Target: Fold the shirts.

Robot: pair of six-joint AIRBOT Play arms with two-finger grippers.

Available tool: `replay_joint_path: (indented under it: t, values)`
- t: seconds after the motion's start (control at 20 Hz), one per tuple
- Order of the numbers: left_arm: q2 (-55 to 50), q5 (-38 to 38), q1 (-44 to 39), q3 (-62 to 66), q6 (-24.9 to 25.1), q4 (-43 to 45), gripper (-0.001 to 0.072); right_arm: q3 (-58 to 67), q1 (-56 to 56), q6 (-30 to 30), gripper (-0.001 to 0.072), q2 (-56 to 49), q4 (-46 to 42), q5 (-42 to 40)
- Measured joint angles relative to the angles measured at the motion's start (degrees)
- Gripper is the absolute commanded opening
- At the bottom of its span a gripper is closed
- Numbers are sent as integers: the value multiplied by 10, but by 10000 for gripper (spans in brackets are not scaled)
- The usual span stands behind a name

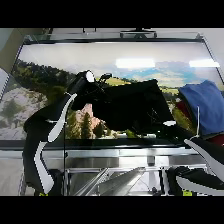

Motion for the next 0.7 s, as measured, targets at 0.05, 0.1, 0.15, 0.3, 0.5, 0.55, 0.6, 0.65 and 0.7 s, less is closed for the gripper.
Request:
replay_joint_path:
  t: [0.05, 0.1, 0.15, 0.3, 0.5, 0.55, 0.6, 0.65, 0.7]
  values:
    - [0, 5, -1, 2, 0, 2, 81, 10, 0, -9, 16, -7, 10, 1]
    - [0, 9, -2, 4, -1, 4, 74, 20, 1, -18, 16, -13, 16, 1]
    - [0, 9, -3, 5, -3, 6, 73, 29, 1, -23, 16, -18, 22, 1]
    - [0, 11, -5, 7, -4, 5, 19, 48, 1, -34, 15, -24, 31, 1]
    - [9, 5, 0, 8, 1, 18, 339, 57, -1, -41, 15, -26, 18, 4]
    - [15, -4, 5, 8, 4, 27, 339, 58, -7, -34, 15, -25, -3, 13]
    - [23, -16, 12, 8, 11, 41, 339, 59, -17, -19, 15, -23, -31, 24]
    - [29, -29, 19, 8, 18, 50, 339, 60, -31, 2, 15, -19, -71, 38]
    - [36, -45, 25, 8, 25, 58, 339, 60, -48, 26, 15, -13, -116, 54]
